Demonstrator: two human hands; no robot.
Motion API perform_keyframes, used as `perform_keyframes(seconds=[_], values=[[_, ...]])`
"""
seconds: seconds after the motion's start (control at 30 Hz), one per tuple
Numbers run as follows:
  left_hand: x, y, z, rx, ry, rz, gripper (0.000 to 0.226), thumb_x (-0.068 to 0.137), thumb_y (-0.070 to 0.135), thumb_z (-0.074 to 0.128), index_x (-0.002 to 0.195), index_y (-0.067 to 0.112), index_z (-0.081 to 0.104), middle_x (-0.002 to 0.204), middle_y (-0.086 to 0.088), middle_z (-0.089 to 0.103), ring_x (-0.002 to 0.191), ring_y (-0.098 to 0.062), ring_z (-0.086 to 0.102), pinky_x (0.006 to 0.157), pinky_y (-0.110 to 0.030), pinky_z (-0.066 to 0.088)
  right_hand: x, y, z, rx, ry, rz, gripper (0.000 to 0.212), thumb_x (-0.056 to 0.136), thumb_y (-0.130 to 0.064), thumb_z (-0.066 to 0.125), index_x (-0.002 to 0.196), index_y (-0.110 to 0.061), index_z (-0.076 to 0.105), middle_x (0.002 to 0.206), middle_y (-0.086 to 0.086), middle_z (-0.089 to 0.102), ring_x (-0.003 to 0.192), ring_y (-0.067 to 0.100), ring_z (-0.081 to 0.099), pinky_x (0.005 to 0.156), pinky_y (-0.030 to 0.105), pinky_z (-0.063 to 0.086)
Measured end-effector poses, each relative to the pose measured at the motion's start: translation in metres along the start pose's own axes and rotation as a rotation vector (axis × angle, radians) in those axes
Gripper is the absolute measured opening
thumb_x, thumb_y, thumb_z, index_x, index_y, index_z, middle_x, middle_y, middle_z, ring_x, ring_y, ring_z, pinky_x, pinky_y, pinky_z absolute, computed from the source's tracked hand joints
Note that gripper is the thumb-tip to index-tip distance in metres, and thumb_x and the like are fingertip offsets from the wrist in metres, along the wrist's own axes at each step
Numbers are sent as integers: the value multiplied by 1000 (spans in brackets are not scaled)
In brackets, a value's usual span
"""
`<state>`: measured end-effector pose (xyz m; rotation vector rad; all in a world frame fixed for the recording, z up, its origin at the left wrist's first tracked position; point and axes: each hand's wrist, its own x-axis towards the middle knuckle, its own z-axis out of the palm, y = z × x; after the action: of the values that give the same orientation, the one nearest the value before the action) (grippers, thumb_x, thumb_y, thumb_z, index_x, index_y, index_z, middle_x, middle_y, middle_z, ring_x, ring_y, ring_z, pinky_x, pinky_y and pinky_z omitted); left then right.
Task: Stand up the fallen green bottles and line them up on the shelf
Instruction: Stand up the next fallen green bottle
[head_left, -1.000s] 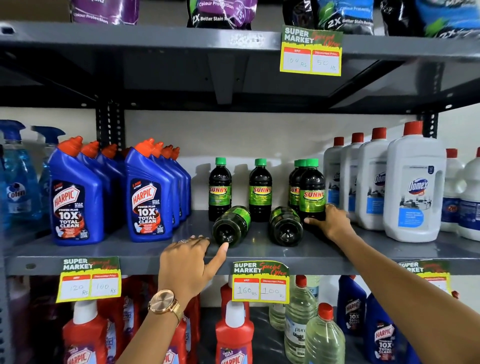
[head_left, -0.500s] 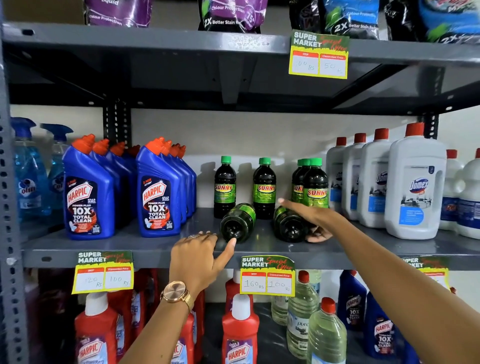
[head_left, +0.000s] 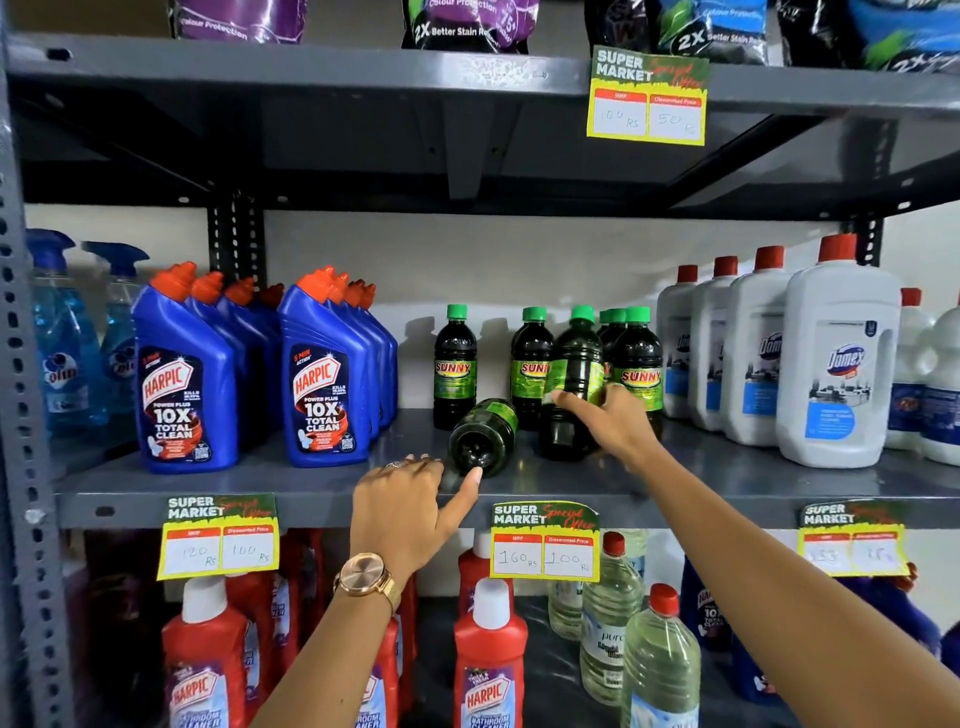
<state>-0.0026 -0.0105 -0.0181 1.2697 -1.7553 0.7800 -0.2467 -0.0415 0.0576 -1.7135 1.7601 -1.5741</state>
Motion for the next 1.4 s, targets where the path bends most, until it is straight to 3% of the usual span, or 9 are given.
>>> perform_keyframes(seconds=[0.17,0.27,0.37,0.6,0.8,0.93,1.0,1.17,1.4], values=[[-1,1,0,-9,-3,-8,65,87,66,22,61,22,61,58,5,63,55,-16,60,50,-27,42,13,-9,23,-49,-13,104,76,64,-44,85,112,-2,45,107,13,59,96,29,59,80,41,52],[0,0,1,-12,0,-20,63,86,66,24,62,21,61,59,5,64,57,-16,61,52,-27,41,18,-13,36,-40,-18,158,119,60,-43,87,147,2,19,141,22,47,129,39,49,105,47,44],[0,1,1,-12,7,-15,60,86,66,28,60,22,59,58,5,63,56,-15,60,52,-27,40,22,-9,48,-52,-16,151,125,63,-57,80,150,1,13,152,23,32,138,41,36,112,51,35],[0,1,1,20,32,-9,60,87,64,30,59,22,62,56,5,63,52,-14,59,49,-26,40,25,0,45,224,-67,117,48,86,-30,61,125,-3,52,125,16,60,103,25,56,83,31,40],[-1,2,1,22,41,-4,60,87,64,30,57,21,60,55,5,62,51,-14,58,48,-26,39,24,-1,50,-2,-18,66,103,71,-58,73,143,0,28,143,21,42,131,39,43,109,49,38],[0,1,2,22,41,-2,62,88,64,29,60,22,63,57,6,64,53,-13,60,49,-26,41,25,-2,47,235,-59,121,57,86,-34,62,133,-4,48,127,11,57,105,25,54,80,32,44],[0,2,2,21,47,1,62,88,64,29,61,22,65,58,6,66,54,-13,61,49,-26,41,26,2,45,208,2,100,45,81,-25,66,120,-5,58,122,14,65,101,27,61,82,33,49],[-1,2,0,12,28,-9,63,88,66,26,61,22,63,58,6,64,54,-13,60,49,-26,43,22,2,43,7,68,22,73,63,-38,87,120,-3,59,123,15,60,114,32,59,95,39,49],[0,2,1,13,5,-12,61,87,65,30,61,23,65,58,6,65,54,-12,61,50,-26,43,31,3,51,-75,54,88,97,58,-56,83,130,-1,46,136,20,44,125,41,47,105,50,42]])
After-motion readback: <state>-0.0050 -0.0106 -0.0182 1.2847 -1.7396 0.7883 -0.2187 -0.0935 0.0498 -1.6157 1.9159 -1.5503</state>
